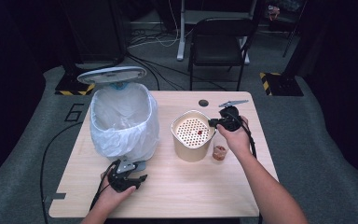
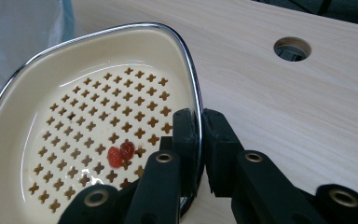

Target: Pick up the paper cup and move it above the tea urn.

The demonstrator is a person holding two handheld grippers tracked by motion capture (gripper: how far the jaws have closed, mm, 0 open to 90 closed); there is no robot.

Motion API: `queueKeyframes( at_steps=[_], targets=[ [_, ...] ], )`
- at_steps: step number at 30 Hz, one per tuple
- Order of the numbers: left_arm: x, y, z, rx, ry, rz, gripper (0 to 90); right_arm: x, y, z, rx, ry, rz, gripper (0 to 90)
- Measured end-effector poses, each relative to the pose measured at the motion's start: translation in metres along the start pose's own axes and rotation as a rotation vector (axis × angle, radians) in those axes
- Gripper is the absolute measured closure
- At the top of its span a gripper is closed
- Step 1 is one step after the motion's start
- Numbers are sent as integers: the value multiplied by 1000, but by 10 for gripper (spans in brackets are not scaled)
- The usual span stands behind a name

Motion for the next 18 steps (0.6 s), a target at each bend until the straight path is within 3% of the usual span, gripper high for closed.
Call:
queueKeyframes(
  at_steps=[18],
  targets=[
    [0, 0, 0, -6, 1, -3, 389, 19, 14, 39, -108, 102, 46, 838]
  ],
)
Point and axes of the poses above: each handheld gripper's, and its own axes: y roughly backward along the jaws, x roughly out of its underside, z roughly to its left, the point moved 4 cm from there along -y, roughly forward along the jaws, and after that the axes turned 7 degrees about x, right-handed, at the moved point
